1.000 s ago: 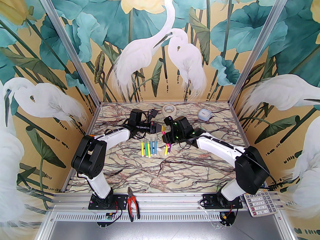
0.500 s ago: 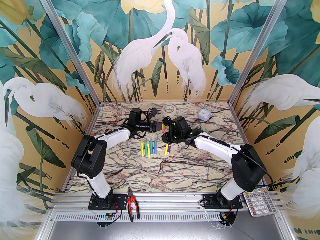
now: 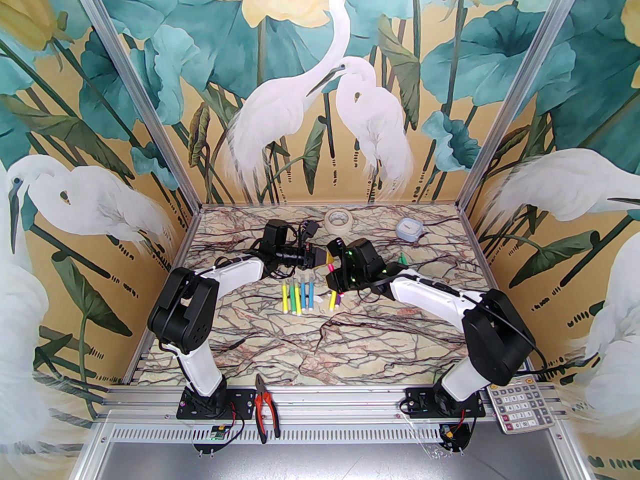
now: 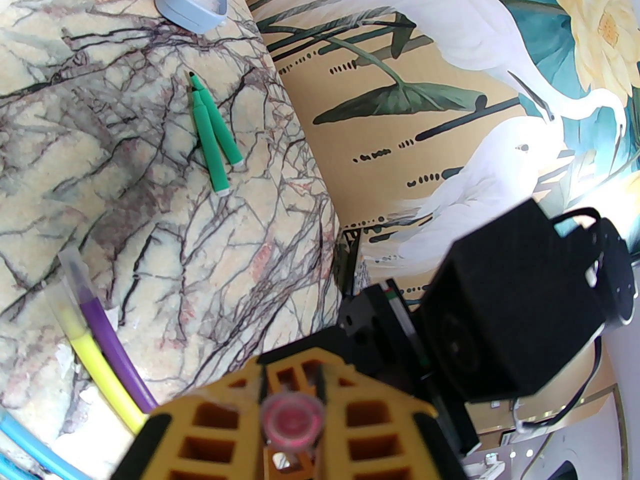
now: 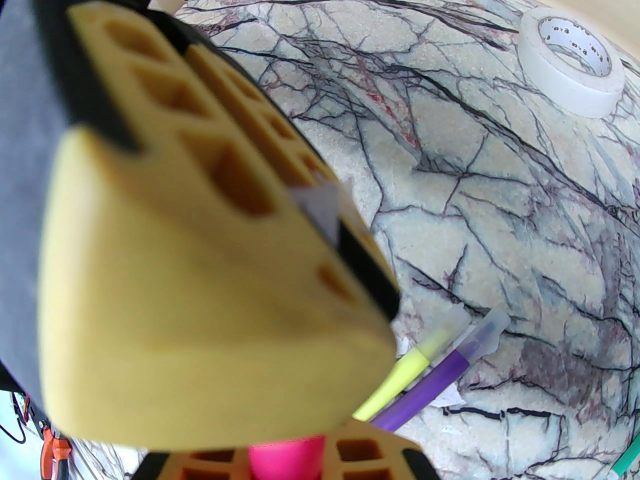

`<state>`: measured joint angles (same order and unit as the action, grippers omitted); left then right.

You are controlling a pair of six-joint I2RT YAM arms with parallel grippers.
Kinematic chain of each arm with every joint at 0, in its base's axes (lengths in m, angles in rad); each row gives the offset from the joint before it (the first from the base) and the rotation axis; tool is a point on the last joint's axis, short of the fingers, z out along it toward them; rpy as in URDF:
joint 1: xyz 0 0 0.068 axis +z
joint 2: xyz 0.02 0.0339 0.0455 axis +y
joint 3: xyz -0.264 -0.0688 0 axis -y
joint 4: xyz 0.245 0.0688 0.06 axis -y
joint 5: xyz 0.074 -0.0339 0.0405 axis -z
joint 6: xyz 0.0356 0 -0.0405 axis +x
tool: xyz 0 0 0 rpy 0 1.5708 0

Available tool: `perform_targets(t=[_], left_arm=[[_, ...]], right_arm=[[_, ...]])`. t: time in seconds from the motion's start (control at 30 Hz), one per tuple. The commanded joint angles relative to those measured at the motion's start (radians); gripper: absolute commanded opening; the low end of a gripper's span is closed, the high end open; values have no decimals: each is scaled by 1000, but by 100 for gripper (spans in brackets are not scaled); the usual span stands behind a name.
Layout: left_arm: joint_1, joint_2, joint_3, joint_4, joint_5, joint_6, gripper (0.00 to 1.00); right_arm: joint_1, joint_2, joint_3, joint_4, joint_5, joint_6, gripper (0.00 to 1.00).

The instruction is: Open the pen caps

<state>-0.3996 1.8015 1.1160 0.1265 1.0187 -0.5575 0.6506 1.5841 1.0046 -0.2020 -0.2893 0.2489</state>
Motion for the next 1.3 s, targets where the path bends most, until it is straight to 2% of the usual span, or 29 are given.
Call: perform_targets(t=[0.0, 0.47, 0.57, 0.7, 0.83, 1.03, 1.27], left_arm=[[77, 18, 30, 47, -133, -47, 0], [118, 76, 90, 11, -206, -110, 0], [131, 75, 109, -76, -230, -73, 0], [131, 74, 179, -364, -386, 87, 0], [131, 73, 223, -578, -574, 219, 0], [131, 70, 244, -763, -812, 302, 0], [131, 91, 261, -855, -996, 322, 0]], right_arm=[[5, -38, -66, -120, 16, -27, 2], [6, -62, -131, -97, 43, -28, 0], [5, -64, -139, -104, 93, -20, 0], [-13, -61, -129, -108, 189, 20, 0], [-54, -52, -118, -89, 267, 72, 0], [-147, -14, -85, -89, 339, 153, 0], [-207, 69, -17, -152, 467, 186, 0]])
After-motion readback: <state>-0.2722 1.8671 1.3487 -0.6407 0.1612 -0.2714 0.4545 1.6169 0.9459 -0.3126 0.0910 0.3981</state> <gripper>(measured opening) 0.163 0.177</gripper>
